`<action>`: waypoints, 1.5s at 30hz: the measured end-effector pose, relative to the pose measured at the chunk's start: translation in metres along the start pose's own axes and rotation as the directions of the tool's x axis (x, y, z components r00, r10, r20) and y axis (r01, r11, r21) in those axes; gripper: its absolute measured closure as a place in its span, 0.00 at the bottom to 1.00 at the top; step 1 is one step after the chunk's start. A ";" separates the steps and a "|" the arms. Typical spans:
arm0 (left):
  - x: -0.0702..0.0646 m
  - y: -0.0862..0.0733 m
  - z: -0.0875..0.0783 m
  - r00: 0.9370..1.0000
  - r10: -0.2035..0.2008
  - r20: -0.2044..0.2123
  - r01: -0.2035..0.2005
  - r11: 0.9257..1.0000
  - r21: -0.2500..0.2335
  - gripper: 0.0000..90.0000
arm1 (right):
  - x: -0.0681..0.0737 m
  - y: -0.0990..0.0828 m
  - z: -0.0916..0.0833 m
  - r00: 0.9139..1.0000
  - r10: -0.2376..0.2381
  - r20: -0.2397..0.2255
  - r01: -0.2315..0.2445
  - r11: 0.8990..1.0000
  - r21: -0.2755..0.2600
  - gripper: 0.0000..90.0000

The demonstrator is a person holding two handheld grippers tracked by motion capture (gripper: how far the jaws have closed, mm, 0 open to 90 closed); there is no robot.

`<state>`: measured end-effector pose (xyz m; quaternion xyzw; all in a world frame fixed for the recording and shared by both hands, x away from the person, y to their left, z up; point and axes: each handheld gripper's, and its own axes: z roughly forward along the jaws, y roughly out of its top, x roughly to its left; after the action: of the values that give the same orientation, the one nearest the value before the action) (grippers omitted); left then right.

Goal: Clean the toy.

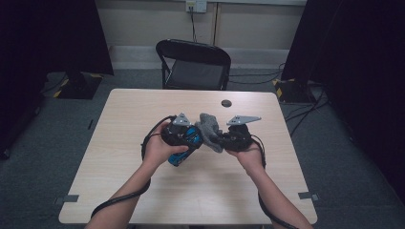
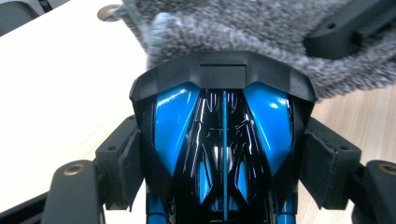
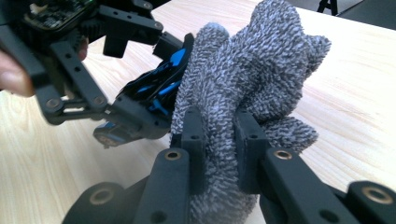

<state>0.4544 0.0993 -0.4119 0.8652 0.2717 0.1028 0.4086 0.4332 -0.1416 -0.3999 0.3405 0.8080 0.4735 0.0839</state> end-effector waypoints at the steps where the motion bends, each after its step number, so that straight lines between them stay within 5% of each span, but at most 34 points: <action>1: 0.001 0.000 0.000 1.000 0.000 -0.003 0.000 1.000 0.001 0.28 | 0.001 -0.001 0.000 1.000 0.000 -0.002 0.000 1.000 0.001 0.86; 22: 0.017 0.002 -0.017 0.998 -0.041 -0.055 0.039 0.999 -0.032 0.28 | 0.010 -0.025 0.004 0.999 -0.004 -0.053 0.006 0.999 0.037 0.86; 33: 0.012 0.005 -0.028 0.999 -0.020 -0.040 0.018 0.998 -0.055 0.28 | -0.014 -0.024 -0.011 0.996 0.059 0.072 -0.057 0.998 -0.027 0.86; 45: 0.008 0.009 -0.018 0.999 -0.031 -0.012 0.030 0.998 -0.054 0.28 | -0.001 -0.013 -0.007 0.999 0.024 0.033 -0.022 0.999 -0.043 0.86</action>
<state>0.4577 0.1107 -0.3938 0.8489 0.2846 0.1092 0.4318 0.4249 -0.1515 -0.4071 0.3560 0.7921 0.4858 0.0994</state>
